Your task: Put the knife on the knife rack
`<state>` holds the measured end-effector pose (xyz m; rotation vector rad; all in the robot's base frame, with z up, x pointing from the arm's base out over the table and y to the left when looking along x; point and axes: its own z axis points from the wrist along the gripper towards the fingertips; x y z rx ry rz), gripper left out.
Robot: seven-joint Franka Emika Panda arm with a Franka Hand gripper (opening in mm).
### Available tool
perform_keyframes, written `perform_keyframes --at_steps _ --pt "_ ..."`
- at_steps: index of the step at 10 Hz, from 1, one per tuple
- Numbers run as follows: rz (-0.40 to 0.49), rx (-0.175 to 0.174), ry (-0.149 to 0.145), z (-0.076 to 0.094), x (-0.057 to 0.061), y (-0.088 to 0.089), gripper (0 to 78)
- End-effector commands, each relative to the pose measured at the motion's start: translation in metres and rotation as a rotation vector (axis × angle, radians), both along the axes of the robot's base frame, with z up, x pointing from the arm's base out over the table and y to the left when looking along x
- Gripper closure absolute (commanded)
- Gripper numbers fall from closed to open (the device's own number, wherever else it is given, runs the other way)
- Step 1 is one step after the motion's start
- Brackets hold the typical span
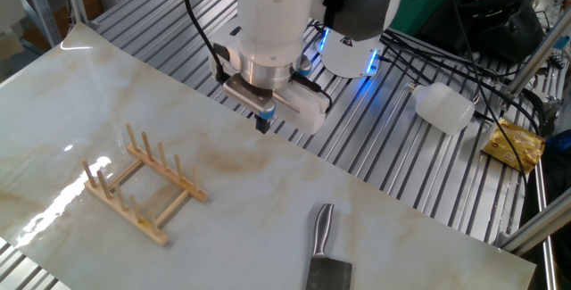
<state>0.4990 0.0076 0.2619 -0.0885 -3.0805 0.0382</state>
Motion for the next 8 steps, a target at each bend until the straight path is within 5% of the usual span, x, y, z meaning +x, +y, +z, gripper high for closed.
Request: perform_keyframes --at_steps 1,4,8 --pt "-0.017 0.001 -0.002 0.0038 -0.002 0.0034 77.6" --pt "-0.007 0.0 -0.003 0.0053 -0.0029 0.005 77.6" --pt "0.041 0.004 0.039 0.0053 -0.0029 0.005 77.6"
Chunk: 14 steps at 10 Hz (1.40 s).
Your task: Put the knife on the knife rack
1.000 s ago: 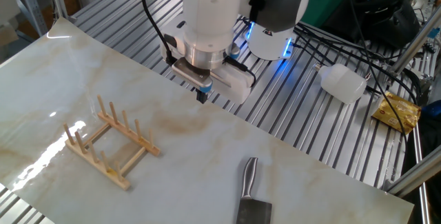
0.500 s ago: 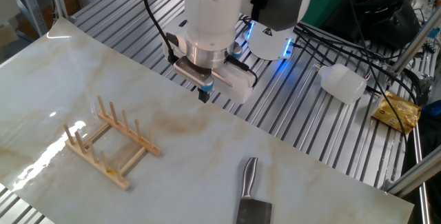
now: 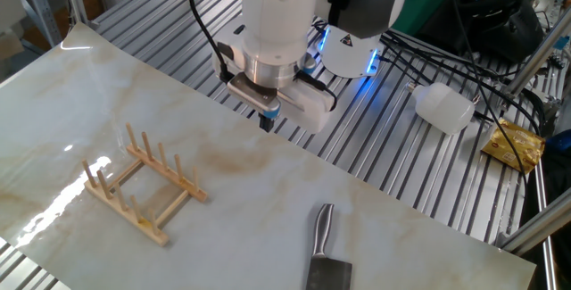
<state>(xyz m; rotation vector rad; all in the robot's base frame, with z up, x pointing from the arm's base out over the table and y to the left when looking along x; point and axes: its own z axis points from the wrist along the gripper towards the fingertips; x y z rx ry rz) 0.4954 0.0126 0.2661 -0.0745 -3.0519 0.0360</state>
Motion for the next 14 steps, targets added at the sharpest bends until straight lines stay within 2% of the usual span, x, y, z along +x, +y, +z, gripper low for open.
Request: perform_keyframes --at_steps 1,2,3,5,10,14 --pt "0.058 0.002 -0.011 0.001 0.0006 0.0 77.6" --pt "0.089 0.006 -0.045 0.001 0.0006 0.0 77.6" --pt "0.118 -0.003 -0.065 0.001 0.0006 0.0 77.6" --pt "0.141 -0.003 -0.064 0.001 0.0006 0.0 77.6" --pt "0.128 -0.005 -0.068 0.001 0.0006 0.0 77.6" --pt "0.12 -0.006 -0.06 0.001 0.0006 0.0 77.6"
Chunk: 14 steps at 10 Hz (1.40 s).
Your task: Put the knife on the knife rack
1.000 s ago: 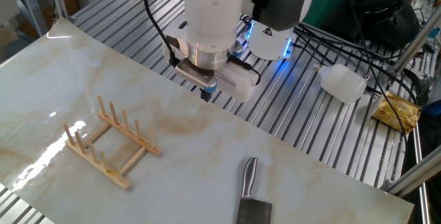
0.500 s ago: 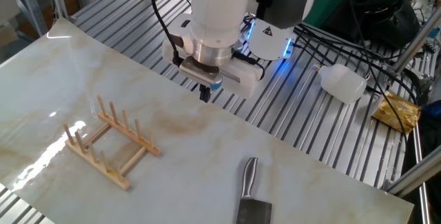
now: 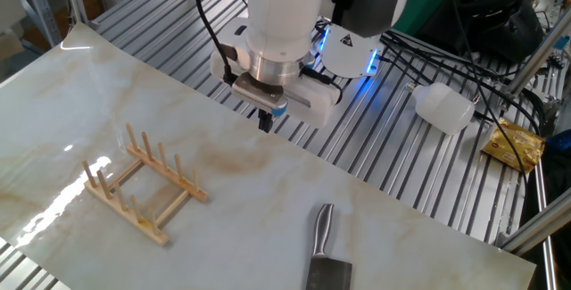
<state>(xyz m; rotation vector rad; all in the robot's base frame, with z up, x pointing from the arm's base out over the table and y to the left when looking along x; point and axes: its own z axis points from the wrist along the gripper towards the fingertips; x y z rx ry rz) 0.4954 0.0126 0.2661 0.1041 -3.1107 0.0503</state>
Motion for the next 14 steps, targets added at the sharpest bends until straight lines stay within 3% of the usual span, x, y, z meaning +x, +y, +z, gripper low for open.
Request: perform_keyframes --at_steps 1,6,9,11,14 --pt "0.007 -0.001 -0.002 0.001 0.001 0.0 77.6" --pt "0.002 0.001 -0.005 -0.005 0.001 0.002 77.6" --pt "-0.03 -0.002 -0.008 -0.017 0.004 0.021 77.6" --pt "-0.062 -0.002 -0.016 -0.036 0.005 0.044 77.6" --pt "-0.08 0.001 -0.023 -0.054 0.004 0.06 77.6"
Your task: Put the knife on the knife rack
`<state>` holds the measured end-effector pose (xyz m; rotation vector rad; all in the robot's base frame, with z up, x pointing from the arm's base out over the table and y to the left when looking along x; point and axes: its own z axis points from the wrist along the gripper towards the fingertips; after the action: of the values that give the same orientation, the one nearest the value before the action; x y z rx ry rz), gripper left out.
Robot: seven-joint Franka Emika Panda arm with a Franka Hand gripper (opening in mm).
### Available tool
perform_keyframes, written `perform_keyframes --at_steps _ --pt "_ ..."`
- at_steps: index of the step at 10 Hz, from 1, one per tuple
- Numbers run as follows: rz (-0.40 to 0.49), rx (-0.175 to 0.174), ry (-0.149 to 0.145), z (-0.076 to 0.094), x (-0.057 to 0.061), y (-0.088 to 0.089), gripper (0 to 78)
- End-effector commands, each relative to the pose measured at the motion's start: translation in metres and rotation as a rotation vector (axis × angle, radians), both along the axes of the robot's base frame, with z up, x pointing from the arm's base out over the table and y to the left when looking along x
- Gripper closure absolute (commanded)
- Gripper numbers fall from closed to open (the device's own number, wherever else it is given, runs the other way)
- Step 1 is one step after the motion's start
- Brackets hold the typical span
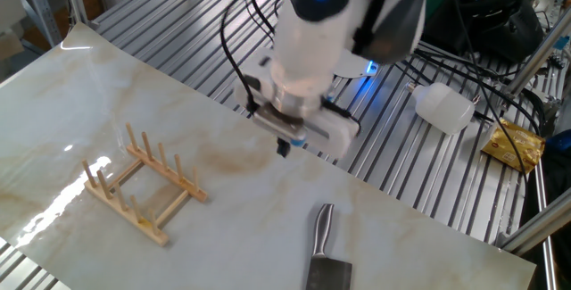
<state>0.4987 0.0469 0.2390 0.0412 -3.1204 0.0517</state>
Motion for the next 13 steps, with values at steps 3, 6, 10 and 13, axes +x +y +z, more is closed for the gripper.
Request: perform_keyframes --at_steps 3,6,10,13 --pt "-0.03 0.004 -0.028 -0.047 -0.001 0.035 77.6" --pt "0.004 -0.008 0.031 -0.047 -0.001 0.035 77.6" --pt "0.026 -0.013 0.035 -0.047 -0.001 0.035 77.6" --pt "0.052 -0.012 0.011 -0.071 0.009 0.045 77.6"
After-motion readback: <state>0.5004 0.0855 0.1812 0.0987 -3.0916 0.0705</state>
